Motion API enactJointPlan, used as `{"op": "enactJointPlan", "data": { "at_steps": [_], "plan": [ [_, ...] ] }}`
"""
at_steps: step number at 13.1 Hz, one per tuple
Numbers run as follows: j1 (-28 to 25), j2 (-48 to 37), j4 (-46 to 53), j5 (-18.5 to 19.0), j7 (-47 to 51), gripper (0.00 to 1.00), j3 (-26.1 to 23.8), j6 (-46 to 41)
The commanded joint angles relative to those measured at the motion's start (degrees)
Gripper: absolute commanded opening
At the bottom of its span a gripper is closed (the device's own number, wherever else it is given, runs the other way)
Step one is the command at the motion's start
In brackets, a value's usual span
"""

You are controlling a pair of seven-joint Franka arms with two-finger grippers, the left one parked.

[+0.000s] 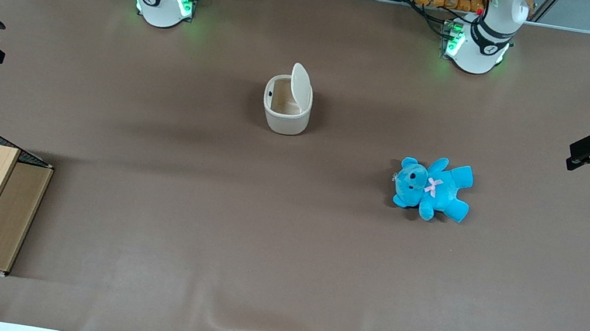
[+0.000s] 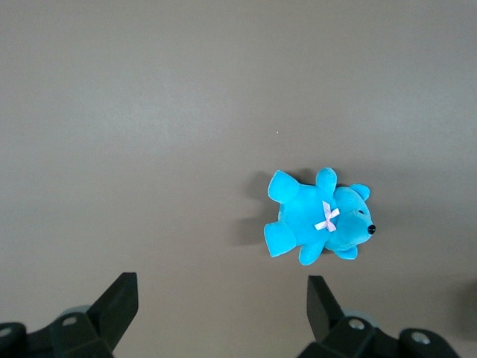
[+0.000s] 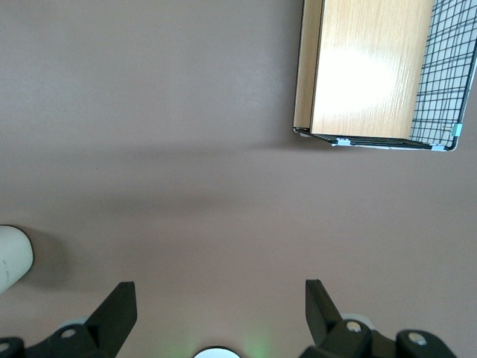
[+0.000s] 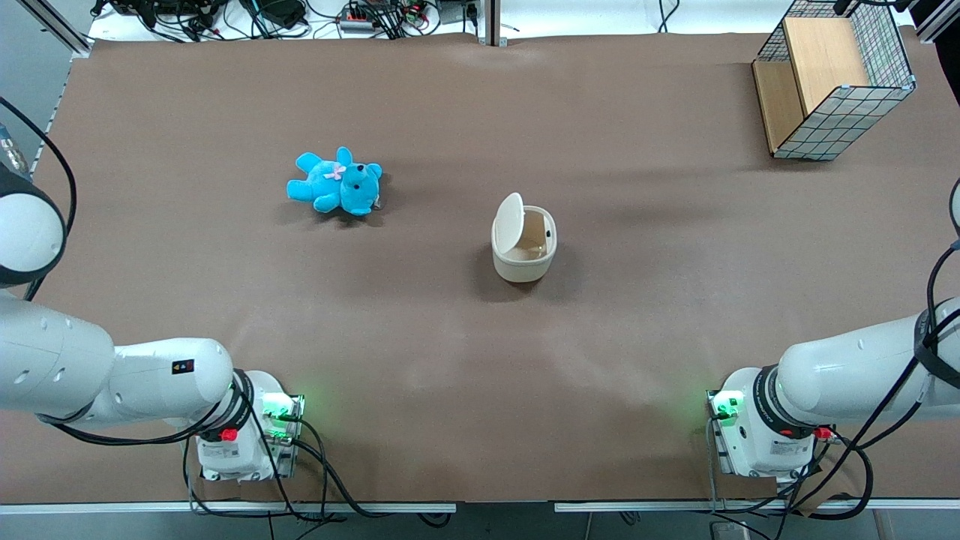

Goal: Open trash can with right arm

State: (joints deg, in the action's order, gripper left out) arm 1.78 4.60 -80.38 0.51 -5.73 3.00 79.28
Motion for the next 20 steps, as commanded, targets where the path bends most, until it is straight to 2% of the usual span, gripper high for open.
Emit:
{"op": "enactJointPlan", "data": {
  "at_steps": [1, 20],
  "plan": [
    [-0.72, -1.44, -1.35, 1.16, 0.01, 1.00, 0.25, 0.79],
    [-0.72, -0.65, -1.27, 1.07, 0.89, 1.00, 0.34, 0.97]
  ]
}}
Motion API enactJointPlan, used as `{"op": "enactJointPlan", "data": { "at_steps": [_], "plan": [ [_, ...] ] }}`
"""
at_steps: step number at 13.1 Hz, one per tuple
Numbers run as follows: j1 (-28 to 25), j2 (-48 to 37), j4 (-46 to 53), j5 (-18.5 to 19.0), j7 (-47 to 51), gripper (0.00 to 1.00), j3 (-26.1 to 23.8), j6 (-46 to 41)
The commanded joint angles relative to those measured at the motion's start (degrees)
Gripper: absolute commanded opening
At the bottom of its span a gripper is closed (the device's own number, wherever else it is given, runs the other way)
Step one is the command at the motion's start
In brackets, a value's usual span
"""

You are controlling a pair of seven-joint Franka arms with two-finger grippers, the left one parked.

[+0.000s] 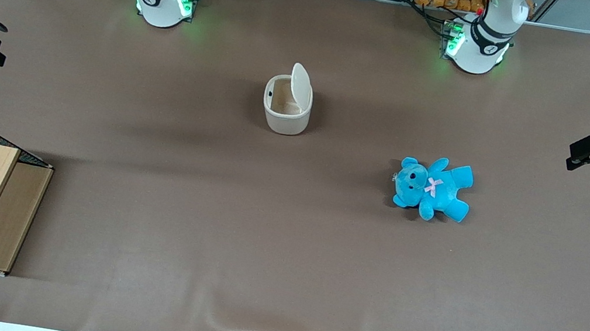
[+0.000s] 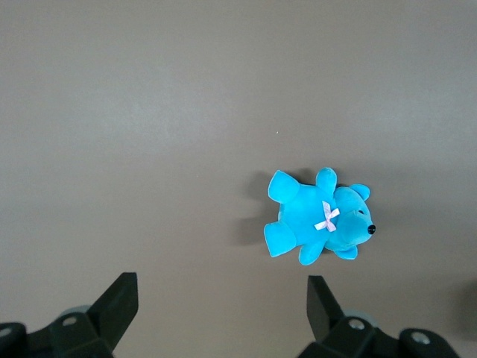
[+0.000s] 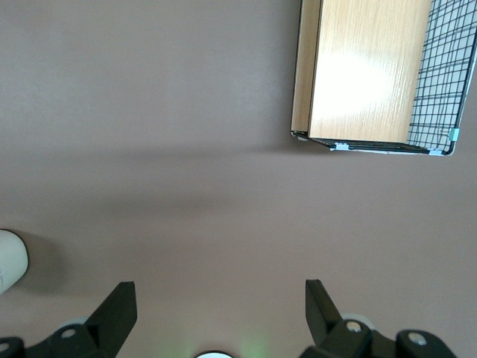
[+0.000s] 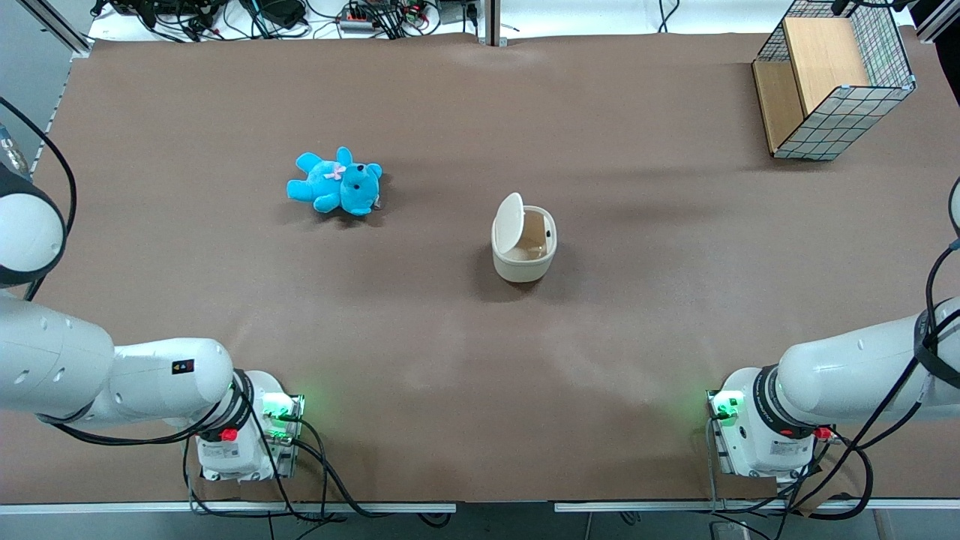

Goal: Open trash can with right arm

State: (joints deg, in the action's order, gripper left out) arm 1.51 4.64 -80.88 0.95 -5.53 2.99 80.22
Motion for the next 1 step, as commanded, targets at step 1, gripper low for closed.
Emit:
{"op": "enactJointPlan", "data": {
  "at_steps": [1],
  "plan": [
    [-0.46, -0.69, -0.78, 0.63, 0.70, 1.00, 0.35, 0.03]
  ]
}}
